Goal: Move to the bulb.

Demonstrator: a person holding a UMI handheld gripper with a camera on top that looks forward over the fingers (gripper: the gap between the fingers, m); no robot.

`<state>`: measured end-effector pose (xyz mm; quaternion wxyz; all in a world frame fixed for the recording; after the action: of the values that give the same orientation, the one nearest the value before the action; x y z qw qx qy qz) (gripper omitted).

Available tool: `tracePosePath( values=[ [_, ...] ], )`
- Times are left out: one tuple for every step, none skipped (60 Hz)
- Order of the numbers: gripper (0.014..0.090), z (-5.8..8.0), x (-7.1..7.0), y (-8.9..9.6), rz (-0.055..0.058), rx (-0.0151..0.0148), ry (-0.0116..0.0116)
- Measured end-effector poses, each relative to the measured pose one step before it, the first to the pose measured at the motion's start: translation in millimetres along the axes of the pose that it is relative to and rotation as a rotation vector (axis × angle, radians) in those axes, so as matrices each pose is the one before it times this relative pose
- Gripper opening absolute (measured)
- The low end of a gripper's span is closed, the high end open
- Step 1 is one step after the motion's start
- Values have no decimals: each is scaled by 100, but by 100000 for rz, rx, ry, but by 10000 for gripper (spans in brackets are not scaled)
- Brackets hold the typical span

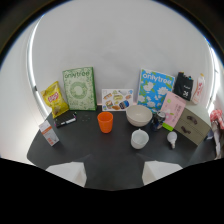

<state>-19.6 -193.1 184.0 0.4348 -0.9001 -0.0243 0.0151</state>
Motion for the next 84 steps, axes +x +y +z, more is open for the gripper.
tracePosePath(
  values=[
    [852, -53, 61, 47, 21, -127, 147],
    [851, -77, 64, 56, 28, -111, 145],
    [851, -101, 94, 88, 61, -207, 131],
    [850, -82, 90, 107, 33, -182, 168],
    [850, -105, 111, 123, 44, -225, 226],
    [850, 40, 188, 168, 54, -94, 216],
    [851, -112, 153, 167, 98, -160, 194],
    [849, -92, 148, 155, 92, -283, 191],
    [851, -83, 203, 181, 80, -300, 143],
    [850, -75, 225, 177, 45, -311, 149],
    [851, -82, 237, 196, 35, -288, 267],
    [853, -63, 286, 189, -63, -230, 376],
    [855, -58, 324, 168, -149, -280, 508],
    [856, -71, 324, 240, -315, -365, 490],
    [854, -50, 378, 279, -363, -507, 534],
    [853, -43, 377, 314, -381, -606, 498],
    [854, -71, 415, 304, -308, -757, 446],
    [855, -58, 387, 351, -153, -680, 437],
    [855, -8, 396, 332, 36, -643, 314],
    [854, -20, 415, 333, 225, -556, 268],
    [854, -30, 423, 312, 329, -519, 182],
    [856, -26, 444, 321, 340, -430, 145],
    [856, -29, 484, 320, 328, -450, 167],
    [856, 3, 529, 315, 312, -434, 215],
    [857, 4, 563, 325, 243, -429, 245],
    [856, 23, 576, 312, 165, -413, 247],
    [858, 39, 597, 295, 75, -340, 270],
    [814, 69, 644, 277, 18, -307, 304],
    [856, 60, 662, 286, 23, -296, 339],
    [853, 101, 646, 284, 100, -329, 284],
    [857, 76, 676, 273, 145, -451, 242],
    [855, 104, 687, 255, 25, -543, 261],
    [854, 85, 695, 236, -91, -477, 152],
    [854, 110, 657, 182, -209, -318, 130],
    [855, 153, 698, 118, -223, -177, 152],
    [854, 166, 734, 108, -227, -100, 264],
    [854, 203, 761, 94, -188, -36, 328],
    [855, 223, 780, 64, -196, -77, 339],
    [855, 261, 730, 50, -188, -51, 324],
    [855, 279, 733, 8, -155, 21, 207],
    [855, 280, 690, -23, -101, 62, 165],
    [819, 310, 730, -55, -73, 185, 189],
    [856, 345, 713, -86, -40, 185, 236],
    [857, 345, 703, -94, -50, 178, 261],
    [858, 345, 701, -141, -120, 252, 229],
    [858, 374, 641, -189, -193, 352, 230],
    [857, 395, 660, -222, -303, 407, 233],
    [856, 407, 615, -220, -399, 444, 192],
    [856, 416, 578, -245, -413, 458, 134],
    [854, 470, 556, -274, -433, 573, 68],
    [855, 466, 484, -304, -469, 594, 11],
    [855, 492, 459, -243, -472, 552, 20],
    [854, 499, 448, -252, -380, 463, -68],
    [853, 486, 395, -236, -334, 481, -173],
    [854, 502, 330, -272, -249, 507, -302],
    [852, 514, 350, -200, -214, 408, -276],
    [851, 520, 352, -193, -175, 282, -94],
    [853, 542, 421, -165, -161, 155, -223],
    [855, 490, 267, -171, -92, 73, -106],
    [852, 481, 208, -147, -76, 35, -234],
    [852, 487, 194, -114, -39, 11, -300],
    [853, 458, 190, -119, 69, -131, -188],
    [853, 443, 181, -101, 106, -136, -129],
    [851, 421, 132, -103, 101, -86, -128],
    [853, 506, 208, -109, -159, 228, -216],
    [853, 328, 92, -46, 115, -59, -98],
    [851, 326, 68, -56, 66, -12, -136],
    [851, 358, 54, -69, 71, 49, -212],
    [851, 344, 54, -32, 36, -106, -165],
    [850, 325, 46, 11, 6, -224, -156],
    [851, 298, 0, 19, 73, -192, -276],
    [851, 339, 1, -7, 73, 105, -385],
    [850, 251, -26, 23, 98, -107, -371],
    [850, 241, -26, 62, 108, -276, -266],
    [850, 245, -3, 103, 145, -425, -246],
    [850, 180, -27, 75, 263, -261, -209],
    [853, 131, -48, 36, 255, -155, -334],
    [852, 150, -65, 17, 240, -20, -431],
    [853, 112, -58, 14, 96, 83, -411],
    [851, 96, -40, 21, -60, 77, -284],
    [851, 95, -14, 29, -148, 24, -131],
    [853, 82, -1, 55, -168, -104, -64],
    [850, 95, 3, 87, -90, -231, -103],
    [852, 30, -34, 82, 55, -361, -190]
  ],
)
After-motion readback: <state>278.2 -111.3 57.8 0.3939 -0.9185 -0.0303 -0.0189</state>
